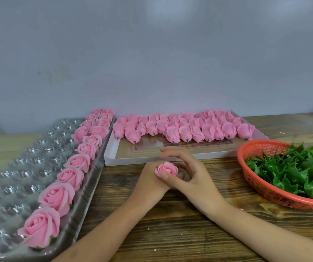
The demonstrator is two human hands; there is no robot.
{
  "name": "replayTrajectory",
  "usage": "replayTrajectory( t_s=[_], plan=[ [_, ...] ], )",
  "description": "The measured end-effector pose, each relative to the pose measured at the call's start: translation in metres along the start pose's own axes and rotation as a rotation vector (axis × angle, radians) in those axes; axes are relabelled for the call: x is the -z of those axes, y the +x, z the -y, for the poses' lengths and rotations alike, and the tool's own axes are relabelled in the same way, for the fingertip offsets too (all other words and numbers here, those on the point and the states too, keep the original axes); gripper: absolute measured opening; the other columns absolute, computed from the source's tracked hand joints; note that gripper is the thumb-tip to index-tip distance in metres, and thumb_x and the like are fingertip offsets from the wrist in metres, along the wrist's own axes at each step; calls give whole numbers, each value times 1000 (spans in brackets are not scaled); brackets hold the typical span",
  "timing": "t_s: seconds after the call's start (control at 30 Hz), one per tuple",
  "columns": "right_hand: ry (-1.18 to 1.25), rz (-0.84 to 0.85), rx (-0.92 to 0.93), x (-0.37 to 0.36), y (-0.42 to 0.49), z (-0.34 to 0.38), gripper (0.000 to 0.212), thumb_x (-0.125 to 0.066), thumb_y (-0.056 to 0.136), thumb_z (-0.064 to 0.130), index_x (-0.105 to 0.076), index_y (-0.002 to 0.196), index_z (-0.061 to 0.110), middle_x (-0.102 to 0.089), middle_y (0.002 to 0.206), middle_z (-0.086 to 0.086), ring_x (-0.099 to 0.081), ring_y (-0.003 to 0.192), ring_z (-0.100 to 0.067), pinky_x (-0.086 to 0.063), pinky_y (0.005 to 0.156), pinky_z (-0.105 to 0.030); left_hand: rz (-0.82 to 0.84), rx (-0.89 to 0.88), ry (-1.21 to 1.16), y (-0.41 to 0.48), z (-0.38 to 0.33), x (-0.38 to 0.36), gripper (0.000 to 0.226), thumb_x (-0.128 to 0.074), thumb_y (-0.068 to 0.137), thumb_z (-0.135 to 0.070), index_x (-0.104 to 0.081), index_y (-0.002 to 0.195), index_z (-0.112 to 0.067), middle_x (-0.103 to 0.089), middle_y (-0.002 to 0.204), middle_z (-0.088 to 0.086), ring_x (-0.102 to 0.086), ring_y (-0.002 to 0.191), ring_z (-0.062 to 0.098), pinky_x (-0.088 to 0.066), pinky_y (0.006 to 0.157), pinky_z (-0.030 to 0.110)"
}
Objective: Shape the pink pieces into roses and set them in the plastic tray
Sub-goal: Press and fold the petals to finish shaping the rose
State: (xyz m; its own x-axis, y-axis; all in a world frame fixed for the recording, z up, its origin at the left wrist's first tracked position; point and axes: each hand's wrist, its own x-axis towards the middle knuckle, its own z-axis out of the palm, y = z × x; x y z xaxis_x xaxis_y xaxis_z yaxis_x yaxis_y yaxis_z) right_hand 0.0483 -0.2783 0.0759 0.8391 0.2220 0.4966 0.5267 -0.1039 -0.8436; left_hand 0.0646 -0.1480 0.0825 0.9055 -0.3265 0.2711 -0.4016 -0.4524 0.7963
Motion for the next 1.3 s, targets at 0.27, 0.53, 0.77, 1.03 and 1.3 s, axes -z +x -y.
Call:
replayTrajectory(
  t_s=[0.27, 0.53, 0.77, 1.03, 1.3],
  plan=[
    [48, 12, -78, -1, 1, -4, 30, -72, 79, 31, -77, 106, 20, -61, 131, 13, -54, 126, -4, -41, 111, -42, -16, 144, -61, 3, 5, -1, 3, -71, 84, -27, -71, 87, -25, -71, 84, -5, -64, 79, 0, -48, 68, 9],
    [-1, 38, -125, -1, 0, -1, 53, -76, 82, 26, -59, 132, 37, -52, 142, 24, -41, 137, 3, -39, 114, -40, -84, 154, -55, -1, -3, 4, 30, -68, 85, -17, -58, 59, -28, -60, 58, -15, -58, 63, 2, -42, 58, 11],
    [-158, 100, -45, -4, -4, 3, 49, -61, 91, 36, -51, 140, 40, -34, 155, 24, -25, 145, 4, -24, 121, -36, -119, 188, -124, -2, -3, 4, 9, -66, 87, -20, -69, 82, -14, -70, 79, 5, -66, 78, 16, -52, 72, 31],
    [-241, 193, -131, -7, -3, -1, 64, -47, 90, 52, -31, 150, 36, -20, 158, 28, -14, 144, 13, -16, 124, -26, -205, 262, -258, -1, 5, 3, 7, -61, 84, -7, -68, 85, -5, -69, 82, 13, -67, 82, 25, -56, 72, 36],
    [-197, 73, -69, -5, -5, 1, 55, -48, 97, 43, -36, 150, 37, -32, 156, 24, -24, 144, 7, -21, 120, -20, -239, 254, -299, -2, 5, 2, 17, -68, 84, -14, -63, 77, 0, -66, 73, 16, -63, 65, 18, -51, 59, 21]
  ],
)
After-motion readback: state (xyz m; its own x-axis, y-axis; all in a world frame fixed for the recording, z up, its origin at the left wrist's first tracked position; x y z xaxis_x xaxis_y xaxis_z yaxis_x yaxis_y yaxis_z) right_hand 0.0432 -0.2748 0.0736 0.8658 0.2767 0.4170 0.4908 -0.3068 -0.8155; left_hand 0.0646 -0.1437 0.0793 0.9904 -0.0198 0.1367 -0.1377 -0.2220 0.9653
